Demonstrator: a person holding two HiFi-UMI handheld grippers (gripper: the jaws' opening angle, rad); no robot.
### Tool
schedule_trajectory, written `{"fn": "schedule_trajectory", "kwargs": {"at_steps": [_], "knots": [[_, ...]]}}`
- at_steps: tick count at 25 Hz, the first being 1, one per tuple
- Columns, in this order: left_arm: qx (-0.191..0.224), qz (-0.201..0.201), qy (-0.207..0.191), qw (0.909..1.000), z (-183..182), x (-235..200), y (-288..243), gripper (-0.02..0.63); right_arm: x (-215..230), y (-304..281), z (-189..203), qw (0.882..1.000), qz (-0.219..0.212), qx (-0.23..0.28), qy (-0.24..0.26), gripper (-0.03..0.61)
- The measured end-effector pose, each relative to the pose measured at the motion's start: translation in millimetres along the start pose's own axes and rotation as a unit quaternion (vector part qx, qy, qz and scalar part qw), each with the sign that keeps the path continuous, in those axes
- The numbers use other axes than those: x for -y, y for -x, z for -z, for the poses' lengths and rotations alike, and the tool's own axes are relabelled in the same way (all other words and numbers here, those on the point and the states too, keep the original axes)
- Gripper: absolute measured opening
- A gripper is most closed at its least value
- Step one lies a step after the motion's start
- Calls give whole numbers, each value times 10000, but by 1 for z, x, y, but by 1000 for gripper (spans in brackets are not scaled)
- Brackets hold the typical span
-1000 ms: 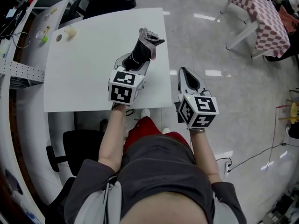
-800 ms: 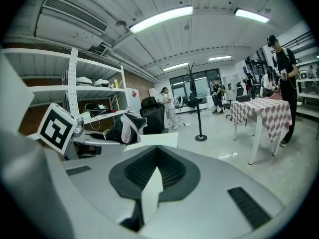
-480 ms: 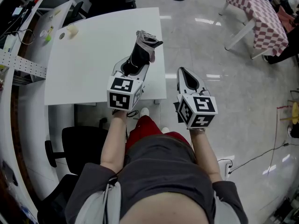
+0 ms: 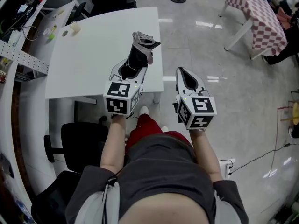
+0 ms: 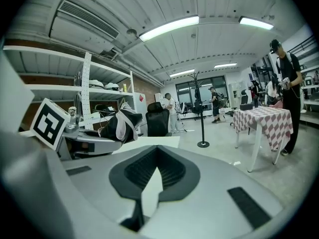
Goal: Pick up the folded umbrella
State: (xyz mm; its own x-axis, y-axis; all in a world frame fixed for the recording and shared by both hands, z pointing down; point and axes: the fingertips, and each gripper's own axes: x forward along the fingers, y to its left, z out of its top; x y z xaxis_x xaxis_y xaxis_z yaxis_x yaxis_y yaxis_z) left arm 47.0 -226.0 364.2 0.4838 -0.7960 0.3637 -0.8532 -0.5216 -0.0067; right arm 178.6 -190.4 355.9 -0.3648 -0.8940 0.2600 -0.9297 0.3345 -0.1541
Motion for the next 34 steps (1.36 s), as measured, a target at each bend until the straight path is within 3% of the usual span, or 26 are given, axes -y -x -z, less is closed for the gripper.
{"fn": "schedule_trajectory", "kwargs": {"at_steps": [14, 34], "knots": [[352, -97, 163, 9992, 1, 36, 43, 198, -7, 43, 0, 9995, -108, 204, 207, 17], [459, -238, 250, 9983, 1, 53, 69, 198, -21, 60, -3, 9975, -379, 398, 438, 17]]}}
